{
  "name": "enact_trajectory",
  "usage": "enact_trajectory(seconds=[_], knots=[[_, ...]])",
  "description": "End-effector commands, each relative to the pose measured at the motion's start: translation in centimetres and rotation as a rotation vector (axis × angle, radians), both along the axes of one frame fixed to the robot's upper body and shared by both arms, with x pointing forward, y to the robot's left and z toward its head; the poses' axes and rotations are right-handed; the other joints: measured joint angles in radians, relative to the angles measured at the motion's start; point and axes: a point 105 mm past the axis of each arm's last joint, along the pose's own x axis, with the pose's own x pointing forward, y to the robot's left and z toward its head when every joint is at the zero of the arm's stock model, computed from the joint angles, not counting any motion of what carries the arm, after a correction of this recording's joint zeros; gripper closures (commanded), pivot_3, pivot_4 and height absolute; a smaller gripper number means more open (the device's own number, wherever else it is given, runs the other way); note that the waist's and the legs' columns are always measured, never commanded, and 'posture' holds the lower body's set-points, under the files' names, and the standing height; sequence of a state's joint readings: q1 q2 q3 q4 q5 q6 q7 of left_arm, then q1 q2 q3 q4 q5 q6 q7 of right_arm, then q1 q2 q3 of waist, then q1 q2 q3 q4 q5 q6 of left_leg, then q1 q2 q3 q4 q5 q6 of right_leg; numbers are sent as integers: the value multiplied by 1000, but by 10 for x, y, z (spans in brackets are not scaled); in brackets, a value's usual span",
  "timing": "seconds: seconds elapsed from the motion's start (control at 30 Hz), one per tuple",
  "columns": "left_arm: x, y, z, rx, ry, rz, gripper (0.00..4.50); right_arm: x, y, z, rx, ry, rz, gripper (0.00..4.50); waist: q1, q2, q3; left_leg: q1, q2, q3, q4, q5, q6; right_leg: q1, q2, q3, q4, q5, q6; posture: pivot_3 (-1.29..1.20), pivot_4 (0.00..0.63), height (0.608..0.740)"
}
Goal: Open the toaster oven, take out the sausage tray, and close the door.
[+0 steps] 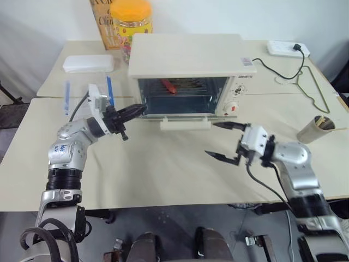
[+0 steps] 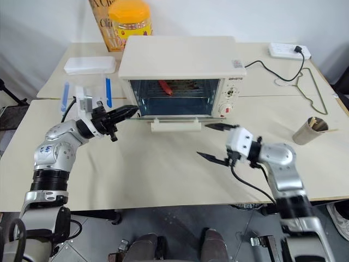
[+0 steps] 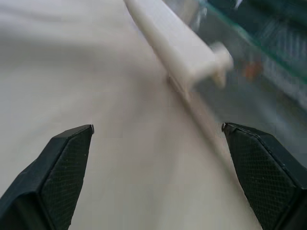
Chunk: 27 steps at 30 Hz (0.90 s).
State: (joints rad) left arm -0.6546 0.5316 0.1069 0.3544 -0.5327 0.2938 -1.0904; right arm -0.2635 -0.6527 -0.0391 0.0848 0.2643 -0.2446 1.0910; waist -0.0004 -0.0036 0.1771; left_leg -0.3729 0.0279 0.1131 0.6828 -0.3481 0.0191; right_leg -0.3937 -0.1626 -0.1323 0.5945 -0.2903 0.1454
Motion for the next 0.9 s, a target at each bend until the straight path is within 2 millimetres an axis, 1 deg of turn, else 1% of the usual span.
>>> enact_trajectory(seconds=[0.03,0.1,0.17,0.27,0.3,0.33,0.4,0.47,0.53,0.57,0.63,0.67,0.7,0.73,0.77,0.83,0.9], knots=[[-10,-9,-5,42,-9,-59,4461,-18,-28,6,-65,-19,-90,0,2,0,0,0,0,1,0,0,0,0,0,0,0,0,0,0,150,740],[-12,-11,-11,69,-9,-68,4461,-24,-37,11,-30,-14,-153,0,2,-1,1,0,0,1,2,0,0,0,0,1,0,0,0,0,150,740],[-12,-12,-19,82,-8,-48,4461,-26,-42,19,-26,-29,-193,0,-3,-1,1,1,1,2,3,0,0,0,0,2,1,0,-1,0,150,740],[-18,-12,-34,111,2,-34,4461,-25,-43,36,-19,-115,-229,0,-6,-1,0,4,1,4,2,0,0,0,0,5,3,1,-1,0,150,740],[-21,-13,-39,126,7,-39,4461,-21,-40,41,-4,-139,-243,0,-6,-1,0,4,1,4,1,0,0,0,0,5,3,1,-1,0,150,740],[-25,-14,-45,137,18,-55,4461,-16,-35,44,-3,-152,-254,0,-6,-1,0,4,1,5,1,0,0,0,0,5,3,0,-1,0,150,740],[-29,-13,-51,151,30,-65,4461,-6,-24,44,3,-123,-277,0,-3,-1,0,4,1,5,1,0,0,-1,0,5,2,1,-1,0,150,740],[-29,-13,-52,153,32,-60,4461,-2,-19,44,-2,-111,-294,0,4,-1,0,3,2,4,2,0,0,-1,0,5,3,1,-1,0,150,740],[-30,-12,-53,153,26,-51,4461,3,-10,50,4,-140,-295,0,13,-1,0,1,1,3,2,0,0,-1,0,4,2,1,-1,0,150,740],[-30,-10,-54,154,19,-41,4461,7,-2,54,9,-152,-296,0,15,-1,0,1,1,3,2,0,0,-1,0,4,2,1,-1,0,150,740],[-31,-7,-53,130,0,-6,4461,16,27,61,22,-193,-254,0,10,-1,0,1,1,4,2,0,1,-1,0,4,2,1,-1,0,150,740],[-33,-6,-50,96,-4,8,4461,25,42,64,17,-236,-246,0,2,-1,0,1,1,4,2,0,1,-1,0,4,2,1,-1,0,150,740],[-35,-4,-45,62,-27,21,4461,37,53,65,-3,-276,-267,0,-10,-1,0,2,1,4,2,0,1,-1,0,4,2,1,-1,0,150,740],[-41,-5,-40,14,-26,2,4461,51,56,60,-75,-301,-327,0,-13,-1,0,2,2,4,2,0,0,-2,0,4,3,0,-1,0,150,740],[-43,-5,-33,-10,-66,14,4286,62,58,55,-133,-305,-363,0,-19,-1,0,1,2,4,2,0,0,-2,0,4,4,0,-2,0,150,740],[-44,-3,-26,-28,-113,34,3889,72,60,48,-192,-302,-393,0,-13,-1,0,0,2,3,2,0,0,-4,-1,3,6,0,-2,0,150,740],[-48,0,-20,-50,-121,61,3264,81,72,67,-119,-399,-431,0,-13,-1,0,0,1,0,2,0,0,-3,-1,1,6,0,-2,0,150,740]])
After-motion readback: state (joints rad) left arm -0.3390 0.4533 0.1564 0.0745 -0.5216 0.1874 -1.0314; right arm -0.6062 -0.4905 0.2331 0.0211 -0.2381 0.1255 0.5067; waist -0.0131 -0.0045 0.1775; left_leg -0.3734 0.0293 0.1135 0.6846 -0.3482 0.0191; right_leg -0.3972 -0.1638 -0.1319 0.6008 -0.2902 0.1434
